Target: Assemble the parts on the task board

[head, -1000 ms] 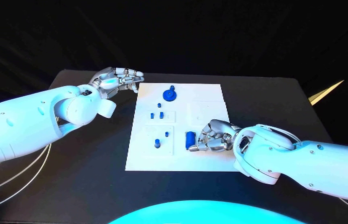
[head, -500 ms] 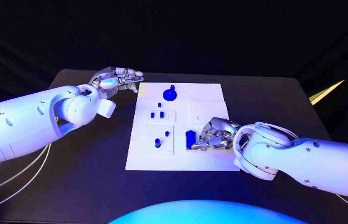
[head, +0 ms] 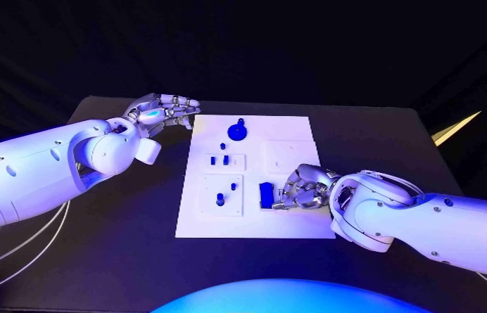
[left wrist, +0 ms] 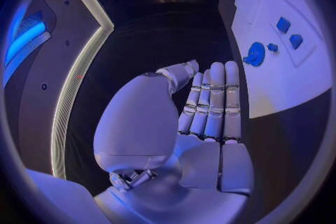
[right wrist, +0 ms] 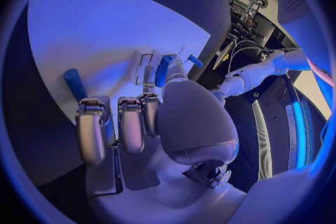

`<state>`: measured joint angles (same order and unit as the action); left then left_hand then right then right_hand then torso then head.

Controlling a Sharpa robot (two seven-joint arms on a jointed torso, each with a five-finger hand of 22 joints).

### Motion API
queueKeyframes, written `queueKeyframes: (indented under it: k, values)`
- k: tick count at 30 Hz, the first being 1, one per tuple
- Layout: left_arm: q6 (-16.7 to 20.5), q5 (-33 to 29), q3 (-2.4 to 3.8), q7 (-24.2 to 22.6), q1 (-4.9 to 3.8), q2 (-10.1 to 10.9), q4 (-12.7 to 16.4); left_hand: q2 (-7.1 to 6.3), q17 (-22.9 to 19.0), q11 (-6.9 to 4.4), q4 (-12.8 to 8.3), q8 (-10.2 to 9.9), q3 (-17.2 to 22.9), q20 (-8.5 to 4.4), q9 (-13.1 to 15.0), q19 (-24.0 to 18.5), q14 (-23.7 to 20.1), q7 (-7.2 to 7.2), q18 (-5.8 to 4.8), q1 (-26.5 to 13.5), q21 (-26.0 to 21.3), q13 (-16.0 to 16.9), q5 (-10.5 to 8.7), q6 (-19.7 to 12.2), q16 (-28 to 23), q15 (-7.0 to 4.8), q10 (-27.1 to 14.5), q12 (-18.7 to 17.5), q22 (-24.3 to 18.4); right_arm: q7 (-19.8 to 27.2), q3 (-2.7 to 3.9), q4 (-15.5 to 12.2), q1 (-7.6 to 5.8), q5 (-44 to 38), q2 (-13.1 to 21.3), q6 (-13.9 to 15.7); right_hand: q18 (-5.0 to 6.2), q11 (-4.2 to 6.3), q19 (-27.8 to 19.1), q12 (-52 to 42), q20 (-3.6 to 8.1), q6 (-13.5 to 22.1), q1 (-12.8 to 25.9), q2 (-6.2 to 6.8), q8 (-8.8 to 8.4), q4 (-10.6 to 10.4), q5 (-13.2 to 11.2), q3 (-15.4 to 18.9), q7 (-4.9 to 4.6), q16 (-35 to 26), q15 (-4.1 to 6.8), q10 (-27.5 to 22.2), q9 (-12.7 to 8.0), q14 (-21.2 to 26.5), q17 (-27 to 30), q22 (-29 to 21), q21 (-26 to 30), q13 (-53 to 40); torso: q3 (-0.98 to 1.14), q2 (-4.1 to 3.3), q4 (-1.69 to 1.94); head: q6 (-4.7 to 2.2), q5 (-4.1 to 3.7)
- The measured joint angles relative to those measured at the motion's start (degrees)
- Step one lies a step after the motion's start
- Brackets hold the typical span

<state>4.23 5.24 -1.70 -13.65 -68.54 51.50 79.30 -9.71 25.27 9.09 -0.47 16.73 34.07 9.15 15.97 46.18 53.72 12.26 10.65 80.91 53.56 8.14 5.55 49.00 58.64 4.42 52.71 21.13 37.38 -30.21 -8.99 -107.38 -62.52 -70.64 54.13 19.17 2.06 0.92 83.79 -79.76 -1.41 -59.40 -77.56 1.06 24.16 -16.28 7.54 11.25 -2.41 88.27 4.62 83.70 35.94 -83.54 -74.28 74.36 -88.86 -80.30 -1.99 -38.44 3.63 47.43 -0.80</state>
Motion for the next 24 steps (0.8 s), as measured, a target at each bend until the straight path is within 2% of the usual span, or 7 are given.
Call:
queueKeyframes:
  k: [9,11,16,18,22,23,24]
  values:
    - [-0.07,0.0,-0.01,0.04,0.0,0.03,-0.01,0.0,0.0,0.0,0.0,0.0,0.0,0.0,0.0,0.0,0.0,0.0,0.0,0.0,0.0,0.0,0.0,0.0,0.0,0.0,0.0,0.0,0.0,0.6,0.0,-0.36,0.0,0.17,0.11,-0.08,0.0,0.0,0.0,0.01,0.0,-0.01,-0.5,0.53,0.0,-0.39,0.0,-0.39,-0.01,0.0,0.0,0.0,-0.21,0.0,0.0,0.0,0.0,0.01,-0.02,0.0,0.0,0.09,0.03]
    - [-0.07,0.0,-0.02,0.04,0.0,0.04,-0.01,0.0,0.0,-0.39,0.0,0.0,0.0,0.0,0.0,0.0,0.0,0.0,0.0,0.0,0.0,0.0,0.0,0.0,0.0,0.0,-0.38,0.0,0.0,0.73,0.0,-0.5,0.0,0.18,0.23,0.03,0.0,0.0,0.0,0.01,0.0,-0.01,-0.5,0.53,0.0,-0.39,0.0,-0.39,-0.01,0.0,0.0,0.0,-0.24,0.0,0.0,0.0,0.0,0.01,-0.03,0.0,0.0,0.13,0.03]
    - [-0.07,0.0,-0.02,0.04,0.0,0.04,-0.02,0.0,0.0,-0.39,0.0,0.0,0.0,0.0,0.0,0.0,0.0,0.0,0.0,0.0,0.0,0.0,0.0,0.0,0.0,0.0,-0.39,0.0,0.0,1.51,0.0,-0.97,-0.03,0.18,1.17,1.19,-0.01,0.0,0.0,0.01,0.0,0.0,-0.5,0.53,-0.01,-0.39,0.0,-0.39,-0.02,0.0,0.0,0.0,-0.39,0.0,0.0,0.0,0.0,0.01,-0.02,0.0,0.0,0.14,0.03]
    - [-0.06,0.0,-0.03,-0.05,0.01,0.04,-0.03,0.0,0.0,-0.39,0.0,0.0,0.0,0.0,0.0,0.0,0.0,0.0,0.0,0.0,0.0,0.0,0.0,0.0,0.0,0.0,-0.39,0.0,0.0,2.5,-0.03,-1.34,-0.25,0.46,2.05,2.36,0.0,0.0,0.0,0.02,-0.01,0.0,-1.06,1.09,-0.03,0.03,0.0,-2.4,-0.02,0.0,0.0,0.0,-0.44,0.0,0.0,0.0,0.0,0.04,-0.02,0.03,0.0,0.1,-0.03]
    - [-0.13,-0.02,-0.03,-0.73,0.01,0.04,-0.02,0.0,-0.01,-0.38,0.0,0.0,0.0,0.0,0.0,0.0,0.0,0.0,0.0,0.0,-0.41,-0.02,0.0,0.0,0.0,0.0,-0.39,0.0,-0.02,5.28,-0.03,-1.96,-1.45,1.54,4.45,5.41,0.0,-0.55,0.01,0.75,-0.03,1.49,-2.41,2.44,-1.54,-0.31,0.0,-3.01,-1.48,-0.05,-0.32,-0.45,-1.32,-0.27,0.0,0.0,0.01,0.16,-0.02,0.08,0.0,-0.02,-0.29]
    - [-0.2,-0.05,-0.03,-0.98,0.01,0.04,-0.02,0.0,-0.01,-0.38,0.0,0.0,0.0,0.0,0.0,0.0,0.0,0.0,0.0,0.0,-0.47,-0.03,0.0,0.0,0.0,0.0,-0.39,0.0,-0.04,5.87,-0.01,-2.06,-1.74,1.71,5.11,6.0,-0.01,-0.77,0.01,1.01,-0.04,1.96,-2.53,2.56,-2.75,-0.19,0.0,-3.16,-1.93,-0.06,-0.32,-0.24,-1.49,-0.27,0.0,0.0,0.01,0.31,-0.02,0.09,-0.03,-0.05,-0.37]
    - [-0.29,-0.09,-0.03,-1.24,0.01,0.04,-0.02,0.0,-0.01,-0.39,0.0,0.0,0.0,0.0,0.0,0.0,0.0,0.0,0.0,0.0,-0.47,-0.03,0.0,0.0,0.0,0.0,-0.39,0.01,-0.05,6.38,0.02,-2.16,-2.0,1.81,5.79,6.5,-0.01,-0.86,0.01,1.2,-0.04,2.31,-2.52,2.56,-3.01,-0.15,0.0,-5.61,-2.29,-0.06,-0.34,-0.15,-1.91,-0.28,0.0,0.0,0.01,0.56,-0.02,0.1,-0.04,-0.08,-0.48]
